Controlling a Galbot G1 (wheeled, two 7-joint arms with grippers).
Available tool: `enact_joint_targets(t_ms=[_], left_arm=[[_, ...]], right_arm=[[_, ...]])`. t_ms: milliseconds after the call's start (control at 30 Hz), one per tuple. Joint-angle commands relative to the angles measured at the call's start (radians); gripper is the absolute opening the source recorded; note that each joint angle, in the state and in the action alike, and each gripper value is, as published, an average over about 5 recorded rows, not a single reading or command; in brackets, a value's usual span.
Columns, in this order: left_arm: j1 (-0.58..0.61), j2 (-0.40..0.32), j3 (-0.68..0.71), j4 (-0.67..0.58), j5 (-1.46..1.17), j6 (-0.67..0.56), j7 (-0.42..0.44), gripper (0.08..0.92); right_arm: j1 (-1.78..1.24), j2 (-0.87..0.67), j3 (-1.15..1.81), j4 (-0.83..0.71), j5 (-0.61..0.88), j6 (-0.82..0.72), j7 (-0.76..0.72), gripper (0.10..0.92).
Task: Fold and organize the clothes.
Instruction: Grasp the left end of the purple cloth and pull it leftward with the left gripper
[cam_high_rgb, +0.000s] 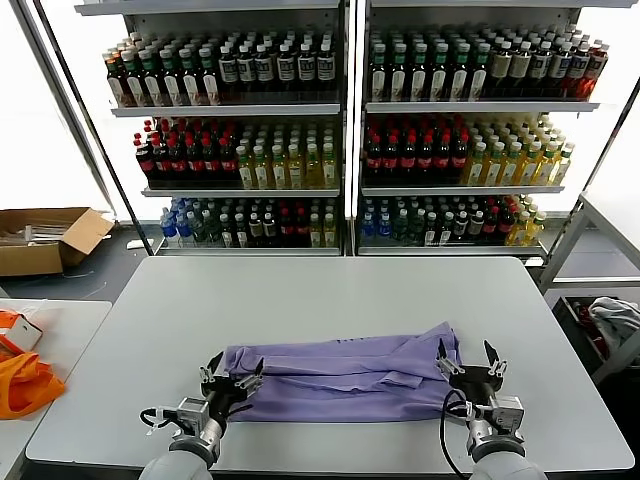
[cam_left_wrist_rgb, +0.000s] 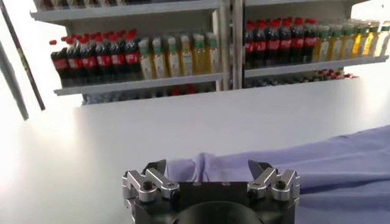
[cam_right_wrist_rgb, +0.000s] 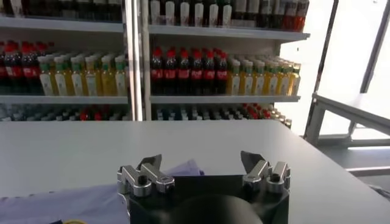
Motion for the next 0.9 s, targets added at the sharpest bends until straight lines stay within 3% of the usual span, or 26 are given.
enact_joint_targets(t_ms=[33,300,400,900], left_arm=[[0.003,-0.032,-0.021,0.024,-0.118,0.017,-0.033,0.823],[0.019,-0.031,-0.024,0.019,-0.154,0.031,-0.036,0.822],[0.025,-0.031,-0.020,0.015,-0.155,0.035,-0.034,0.786],[0.040,-0.027,-0.035,0.001,-0.160,0.043,-0.028,0.367]], right_arm=[[0.009,-0.006,-0.010,-0.001,-0.003,0.015,-0.004,0.823],[0.014,-0.013,-0.016,0.003,-0.002,0.013,-0.004,0.823],[0.014,-0.016,-0.016,0.008,-0.002,0.012,-0.004,0.823],[0.018,-0.020,-0.020,0.007,-0.004,0.012,-0.001,0.823]])
